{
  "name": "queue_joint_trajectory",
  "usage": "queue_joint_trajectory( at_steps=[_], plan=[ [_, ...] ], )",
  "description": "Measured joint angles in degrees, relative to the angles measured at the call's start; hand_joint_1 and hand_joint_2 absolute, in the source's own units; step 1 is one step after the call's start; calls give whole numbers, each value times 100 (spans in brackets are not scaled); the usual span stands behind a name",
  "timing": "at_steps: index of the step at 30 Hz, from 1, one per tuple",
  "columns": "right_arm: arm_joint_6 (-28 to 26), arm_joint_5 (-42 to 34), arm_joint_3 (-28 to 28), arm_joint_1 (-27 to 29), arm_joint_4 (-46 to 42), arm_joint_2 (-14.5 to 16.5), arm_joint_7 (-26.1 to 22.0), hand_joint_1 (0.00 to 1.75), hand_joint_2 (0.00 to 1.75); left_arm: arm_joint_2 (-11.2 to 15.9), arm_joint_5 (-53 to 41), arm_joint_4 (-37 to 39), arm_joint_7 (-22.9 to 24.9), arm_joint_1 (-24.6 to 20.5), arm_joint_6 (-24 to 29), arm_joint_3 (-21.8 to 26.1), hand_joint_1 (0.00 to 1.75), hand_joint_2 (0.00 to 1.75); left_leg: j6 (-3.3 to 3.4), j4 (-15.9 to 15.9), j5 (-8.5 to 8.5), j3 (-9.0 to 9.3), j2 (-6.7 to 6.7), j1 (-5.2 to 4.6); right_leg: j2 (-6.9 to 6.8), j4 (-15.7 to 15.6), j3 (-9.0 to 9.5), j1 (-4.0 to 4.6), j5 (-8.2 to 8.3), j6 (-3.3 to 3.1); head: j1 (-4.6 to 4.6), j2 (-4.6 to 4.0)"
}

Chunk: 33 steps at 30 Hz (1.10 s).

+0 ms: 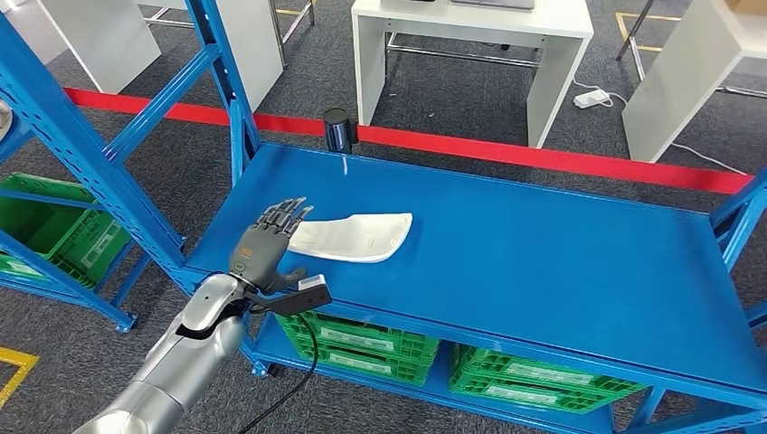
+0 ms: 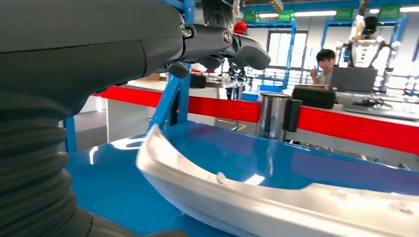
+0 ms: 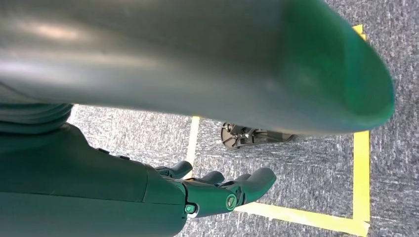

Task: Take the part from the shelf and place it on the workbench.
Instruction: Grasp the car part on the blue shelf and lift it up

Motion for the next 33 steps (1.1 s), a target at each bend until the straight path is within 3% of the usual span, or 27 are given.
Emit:
queue_joint_trajectory(
  at_steps=[23,27,33],
  plan=[
    [0,207,-41,3,0,-33,-92,0,0,-182,789,829,-159,-241,143,2,3,175,0,-2,0,0,-1,0,0,0,3,2,0,0,1,0],
    [0,232,-41,4,0,-38,-101,0,0,-166,858,930,-212,-231,139,104,175,175,0,-2,0,0,-1,0,-1,0,3,2,0,0,0,0],
    [0,253,-41,3,0,-39,-204,0,0,-86,884,1074,-403,-214,-45,267,175,175,0,-3,0,0,-2,0,-1,0,4,3,0,0,0,0]
  ],
)
